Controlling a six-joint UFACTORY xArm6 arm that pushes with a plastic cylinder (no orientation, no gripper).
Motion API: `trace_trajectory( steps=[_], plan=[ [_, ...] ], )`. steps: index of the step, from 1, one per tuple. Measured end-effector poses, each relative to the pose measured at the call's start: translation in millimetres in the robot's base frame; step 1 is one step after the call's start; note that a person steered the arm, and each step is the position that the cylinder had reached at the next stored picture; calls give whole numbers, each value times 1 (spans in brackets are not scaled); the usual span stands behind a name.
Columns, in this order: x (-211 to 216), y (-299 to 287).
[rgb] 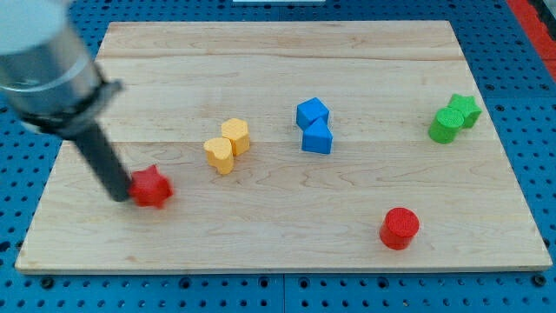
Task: Push the red star closer to the red circle
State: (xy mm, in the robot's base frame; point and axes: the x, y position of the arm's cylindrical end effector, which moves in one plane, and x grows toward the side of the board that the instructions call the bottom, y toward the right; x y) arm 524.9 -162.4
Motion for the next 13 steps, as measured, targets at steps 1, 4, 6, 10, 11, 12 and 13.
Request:
trace_trajectory(
  steps=[1,4,6,10,11,12,13],
  plan=[
    [-9,57],
    [-18,63],
    [-3,190],
    [-45,188],
    [-27,235],
    [-1,245],
    [-2,246]
  ],
)
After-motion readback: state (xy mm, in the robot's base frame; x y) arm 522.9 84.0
